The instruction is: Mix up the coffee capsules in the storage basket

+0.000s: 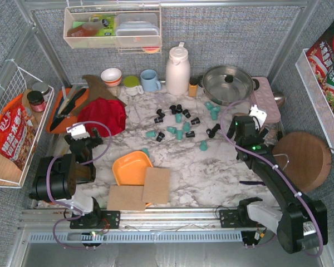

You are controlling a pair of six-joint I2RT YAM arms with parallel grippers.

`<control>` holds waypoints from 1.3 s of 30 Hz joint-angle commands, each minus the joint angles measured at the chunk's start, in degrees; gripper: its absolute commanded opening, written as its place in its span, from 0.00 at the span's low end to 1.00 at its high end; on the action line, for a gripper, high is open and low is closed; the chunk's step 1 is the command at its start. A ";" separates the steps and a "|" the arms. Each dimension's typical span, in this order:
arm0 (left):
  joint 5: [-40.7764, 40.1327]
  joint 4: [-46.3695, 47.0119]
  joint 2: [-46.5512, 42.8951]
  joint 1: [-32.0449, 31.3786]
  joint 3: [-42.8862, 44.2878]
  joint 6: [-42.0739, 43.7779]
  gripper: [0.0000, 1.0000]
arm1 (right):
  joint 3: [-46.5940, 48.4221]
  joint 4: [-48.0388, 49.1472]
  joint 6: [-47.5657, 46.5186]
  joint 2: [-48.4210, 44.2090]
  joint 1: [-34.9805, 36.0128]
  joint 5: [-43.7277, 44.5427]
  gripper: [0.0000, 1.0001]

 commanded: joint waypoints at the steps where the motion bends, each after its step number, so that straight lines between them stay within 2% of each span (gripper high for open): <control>1: 0.40 1.83 0.13 0.07 -0.02 0.02 0.99 | -1.55 -2.11 0.56 -1.62 0.21 -5.99 0.99; 7: 0.41 1.85 0.13 0.05 0.04 0.07 0.99 | -1.73 -1.69 -0.50 -1.73 2.12 -8.99 0.99; 21: 0.40 1.86 0.13 0.07 0.00 0.05 0.99 | -0.81 -0.28 -2.80 -2.38 13.57 -15.55 0.99; 28: 0.71 2.27 -0.23 0.02 -0.33 0.39 0.99 | -2.88 5.81 -3.19 -3.00 18.56 -18.60 0.99; 30: 0.12 1.59 -3.38 -0.73 -0.99 1.44 0.99 | -2.83 6.42 -3.66 -2.51 20.30 -19.29 0.99; 34: -4.63 -10.47 -16.99 -4.25 -0.24 2.32 0.99 | -2.69 7.77 -5.14 -1.23 22.90 -21.05 0.99; 39: -8.11 -33.75 -32.96 -5.79 8.26 -10.71 0.99 | -0.56 6.75 -7.64 0.20 24.79 -24.63 0.99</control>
